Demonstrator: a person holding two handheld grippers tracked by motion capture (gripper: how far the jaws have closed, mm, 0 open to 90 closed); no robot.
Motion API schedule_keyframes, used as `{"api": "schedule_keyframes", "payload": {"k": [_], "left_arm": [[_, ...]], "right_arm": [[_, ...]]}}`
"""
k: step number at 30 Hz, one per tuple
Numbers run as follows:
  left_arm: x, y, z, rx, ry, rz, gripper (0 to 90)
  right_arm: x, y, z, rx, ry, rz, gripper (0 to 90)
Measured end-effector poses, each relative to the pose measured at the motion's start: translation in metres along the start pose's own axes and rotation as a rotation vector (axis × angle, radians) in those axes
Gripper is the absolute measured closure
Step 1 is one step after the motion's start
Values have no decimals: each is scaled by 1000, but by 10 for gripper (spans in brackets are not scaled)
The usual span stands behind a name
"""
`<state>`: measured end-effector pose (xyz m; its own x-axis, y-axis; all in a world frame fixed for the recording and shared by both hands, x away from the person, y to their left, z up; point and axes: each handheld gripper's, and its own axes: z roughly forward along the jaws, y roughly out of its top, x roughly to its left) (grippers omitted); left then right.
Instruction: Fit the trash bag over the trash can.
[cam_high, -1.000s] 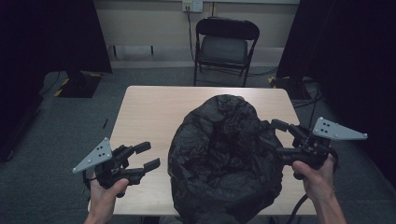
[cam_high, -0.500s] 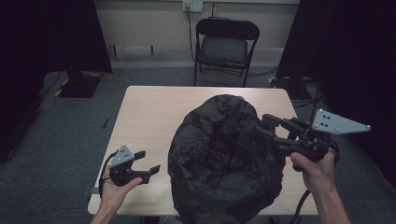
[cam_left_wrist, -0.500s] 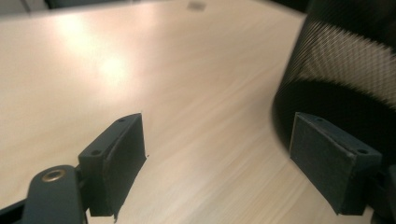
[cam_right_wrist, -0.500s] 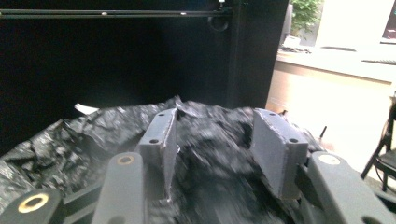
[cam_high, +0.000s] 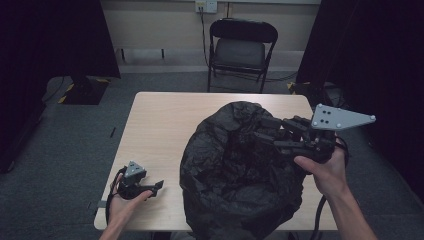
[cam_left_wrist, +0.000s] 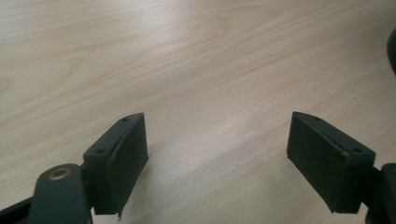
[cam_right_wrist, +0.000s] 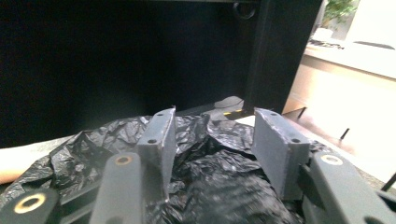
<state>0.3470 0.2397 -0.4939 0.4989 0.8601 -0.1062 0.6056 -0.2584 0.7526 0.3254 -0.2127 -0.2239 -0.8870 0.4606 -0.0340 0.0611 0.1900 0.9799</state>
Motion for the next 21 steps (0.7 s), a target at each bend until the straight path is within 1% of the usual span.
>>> {"api": "schedule_keyframes", "payload": {"k": [1,2,3,4,8,10,11,14,21], "left_arm": [[1,-1,1,8,10,-1,201],[2,-2,2,12,9,-1,201],[2,-2,3,24,10,6,201],[2,-3,3,25,20,15,200],[1,-3,6,28,23,44,177],[0,-3,7,36,30,90,157],[-1,-3,7,38,37,101,158],[-1,-4,8,31,36,98,150],[0,-3,8,33,38,99,147]], "right_arm": [[0,1,2,6,5,-2,501],[1,2,3,10,5,-4,512],[1,3,5,15,10,-6,515],[1,5,7,19,12,-10,528],[3,13,14,40,22,-35,568],[5,17,19,46,21,-39,562],[6,19,22,50,27,-40,565],[7,20,31,83,35,-50,566],[3,20,55,163,45,-45,636]]}}
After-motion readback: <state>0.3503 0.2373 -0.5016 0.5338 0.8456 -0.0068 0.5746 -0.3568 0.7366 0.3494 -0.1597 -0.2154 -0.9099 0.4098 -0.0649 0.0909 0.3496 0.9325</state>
